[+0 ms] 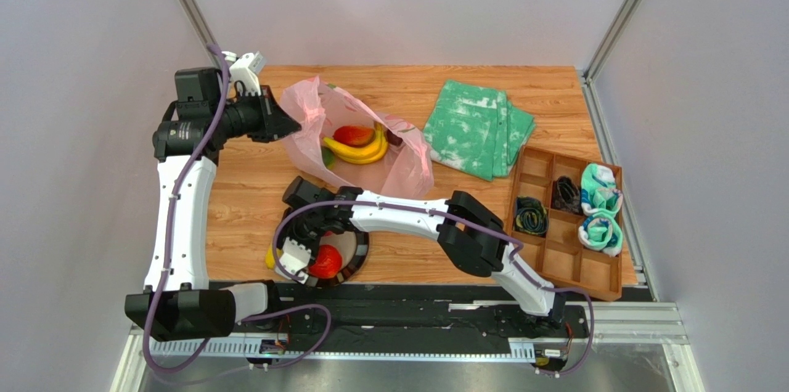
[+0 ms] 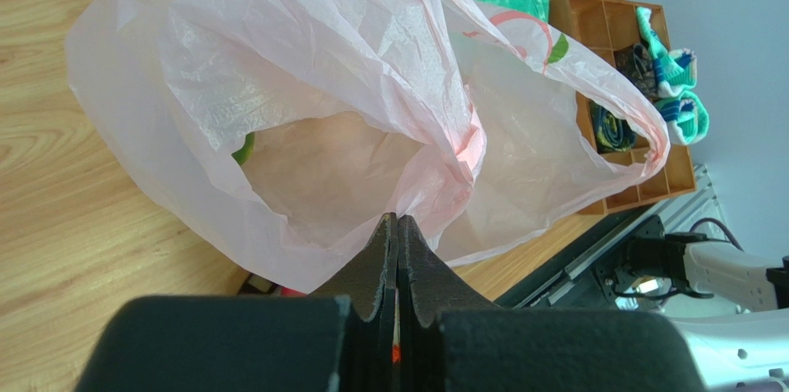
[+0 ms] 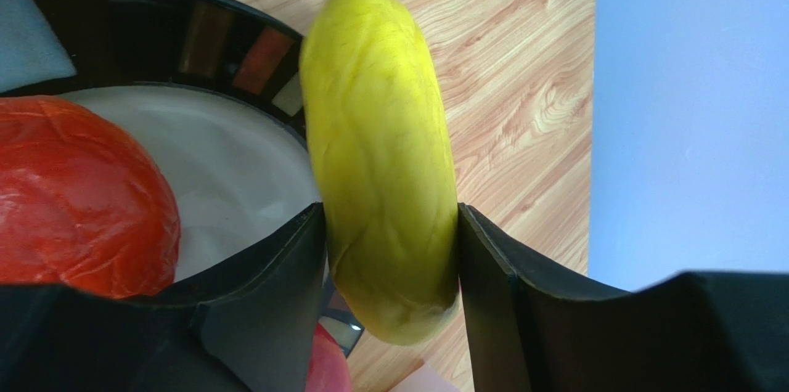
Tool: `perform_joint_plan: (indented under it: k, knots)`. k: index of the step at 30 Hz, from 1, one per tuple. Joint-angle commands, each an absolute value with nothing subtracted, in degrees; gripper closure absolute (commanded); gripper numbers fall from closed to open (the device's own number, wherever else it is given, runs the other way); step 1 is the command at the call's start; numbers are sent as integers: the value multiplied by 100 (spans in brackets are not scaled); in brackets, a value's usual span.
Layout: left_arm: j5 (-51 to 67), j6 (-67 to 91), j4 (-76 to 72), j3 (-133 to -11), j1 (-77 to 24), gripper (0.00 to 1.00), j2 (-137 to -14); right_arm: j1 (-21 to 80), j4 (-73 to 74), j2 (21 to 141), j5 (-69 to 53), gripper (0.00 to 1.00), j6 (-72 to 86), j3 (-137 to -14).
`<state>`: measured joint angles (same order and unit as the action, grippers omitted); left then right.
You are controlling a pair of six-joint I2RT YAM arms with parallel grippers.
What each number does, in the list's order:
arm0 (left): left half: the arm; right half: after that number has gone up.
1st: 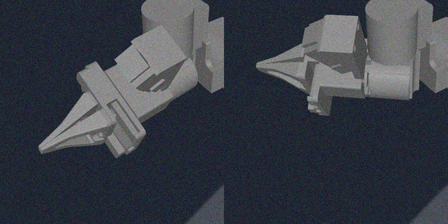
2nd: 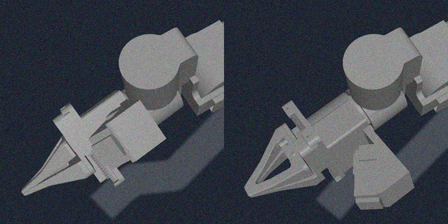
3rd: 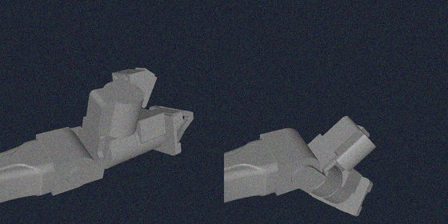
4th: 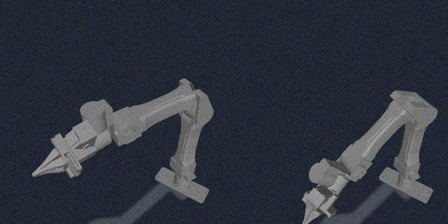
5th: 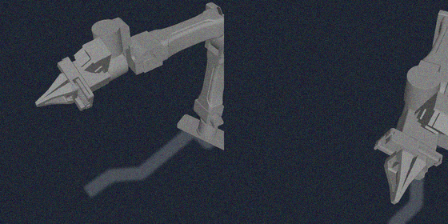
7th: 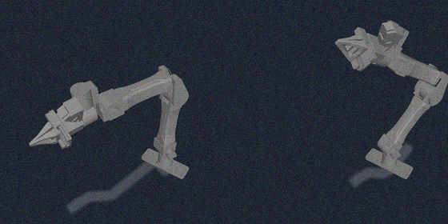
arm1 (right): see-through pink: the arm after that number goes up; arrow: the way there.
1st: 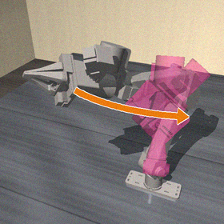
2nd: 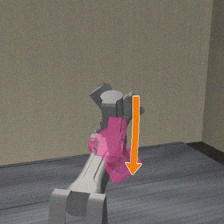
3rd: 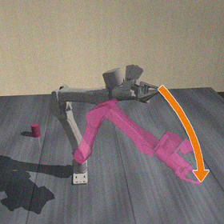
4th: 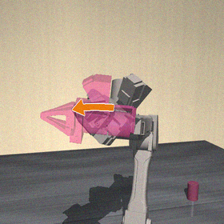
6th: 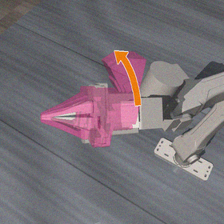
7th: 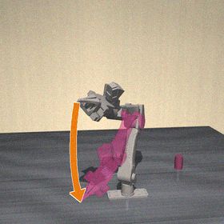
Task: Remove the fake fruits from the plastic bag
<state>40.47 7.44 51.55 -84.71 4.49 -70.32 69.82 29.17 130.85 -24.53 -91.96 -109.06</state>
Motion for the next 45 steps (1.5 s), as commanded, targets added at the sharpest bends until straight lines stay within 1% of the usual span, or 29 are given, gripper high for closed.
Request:
perform_joint_plan:
  k: [1,8,19,26,28,29,32,33,36,37,39,43,44,45]
  knots:
    - [4184,844,4992,-8438,536,100,-6838,6952,2952,12920,-2435,45,-9448,-10811]
    - [4184,853,4966,-8350,624,100,-6785,6917,3032,12815,-2364,46,-9536,-10608]
    - [4254,940,4904,-8481,677,100,-6882,6794,2935,12244,-2276,42,-9510,-10433]
    - [4324,1019,4852,-8543,686,100,-6943,6741,3015,11594,-2101,42,-9369,-10126]
    - [4333,1028,4834,-8569,685,100,-6961,6636,2945,11242,-2057,42,-9063,-10002]
    - [4350,1037,4834,-8569,686,100,-6952,6601,2883,11128,-1978,42,-8861,-9941]
    - [4359,1072,4834,-8552,686,100,-6900,6364,2742,10610,-1777,43,-7475,-9975]
    - [4359,1090,4825,-8543,686,100,-6865,6224,2707,10495,-1706,43,-6714,-10063]
    - [4429,1064,4886,-8525,686,100,-6847,5890,2559,10108,-1512,46,-5654,-10064]
    - [4473,1055,4922,-8525,686,100,-6855,5810,2471,9977,-1442,48,-5025,-10029]
    - [4535,1063,4966,-8464,686,100,-6829,5609,2338,9975,-1179,51,-4459,-10028]
    - [4754,1151,4939,-8289,686,100,-6662,5371,2592,10326,-721,63,-3158,-10475]
    - [4764,1169,4939,-8245,677,100,-6619,5318,2654,10475,-651,64,-2633,-10503]
    - [4764,1186,4939,-8201,685,100,-6531,5239,2628,10511,-624,65,-2437,-10494]
